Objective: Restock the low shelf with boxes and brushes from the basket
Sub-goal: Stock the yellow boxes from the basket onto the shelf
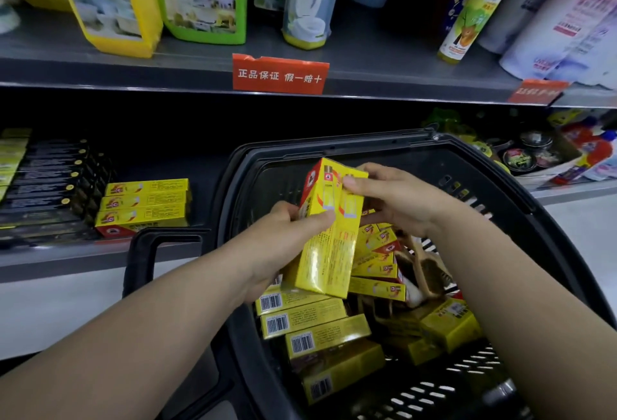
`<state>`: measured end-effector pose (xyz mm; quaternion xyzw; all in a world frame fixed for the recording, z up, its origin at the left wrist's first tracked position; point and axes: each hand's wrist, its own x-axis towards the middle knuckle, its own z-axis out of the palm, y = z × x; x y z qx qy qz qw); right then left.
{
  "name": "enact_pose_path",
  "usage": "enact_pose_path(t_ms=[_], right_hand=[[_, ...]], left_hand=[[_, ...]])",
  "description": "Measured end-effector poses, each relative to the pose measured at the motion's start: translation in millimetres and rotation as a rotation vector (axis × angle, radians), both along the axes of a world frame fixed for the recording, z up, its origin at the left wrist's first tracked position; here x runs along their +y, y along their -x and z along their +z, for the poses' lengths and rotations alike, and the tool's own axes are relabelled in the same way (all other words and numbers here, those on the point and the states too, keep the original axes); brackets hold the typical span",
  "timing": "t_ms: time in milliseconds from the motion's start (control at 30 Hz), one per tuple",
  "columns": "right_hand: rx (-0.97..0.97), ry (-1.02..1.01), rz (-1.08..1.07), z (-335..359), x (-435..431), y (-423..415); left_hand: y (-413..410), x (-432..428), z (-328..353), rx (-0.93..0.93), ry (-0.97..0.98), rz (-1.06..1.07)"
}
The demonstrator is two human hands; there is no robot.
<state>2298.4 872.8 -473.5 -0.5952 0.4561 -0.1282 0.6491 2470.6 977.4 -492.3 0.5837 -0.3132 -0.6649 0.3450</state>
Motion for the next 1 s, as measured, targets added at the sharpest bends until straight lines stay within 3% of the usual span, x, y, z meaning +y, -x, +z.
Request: enact_pose_path(t_ms=[233,267,333,433,533,633,700,767,900,1000], right_hand=[[-0.219,-0.096,-0.157,-27.0,-1.0,-17.1],[-0.161,-0.060,-0.206,-36.4,-5.8,-17.5],[0.230,0.203,-0.198,-65.1,-14.3,-13.5],[0.909,0.542,0.205,-117.8,-14.3,-2.3],[1.185,0.799,0.479,-151.8,-8.6,2.2],[1.257,1.009,0.519,-158.7,-12.9,-1.1],[1.216,0.974,0.491,-154.0,-14.8,-3.6],[1.033,0.817,0.436,-134.5,-18.1,-3.3],[0.290,0.338,0.099,-50.7,-21.5,4.6],[-0.256,0.132,-0.059,2.7,-15.6,5.1]], left_hand=[[-12.7,0.7,-2.1,-0.110,0.048,0.088],[-15.2,-0.1,-2.0,-0.116,0.062,0.106],[-18.9,-1.0,-0.5,-0.102,0.079,0.122],[-22.9,0.1,1.4,-0.070,0.113,0.133],[-26.5,0.8,1.4,-0.063,0.135,0.138],[-28.3,0.4,2.9,-0.060,0.130,0.132],[-28.8,0.3,4.6,-0.049,0.121,0.132],[-29.7,0.2,5.9,-0.030,0.121,0.136],[-30.8,-0.6,8.8,0.005,0.096,0.141],[-31.5,-0.1,14.1,0.050,0.098,0.154]])
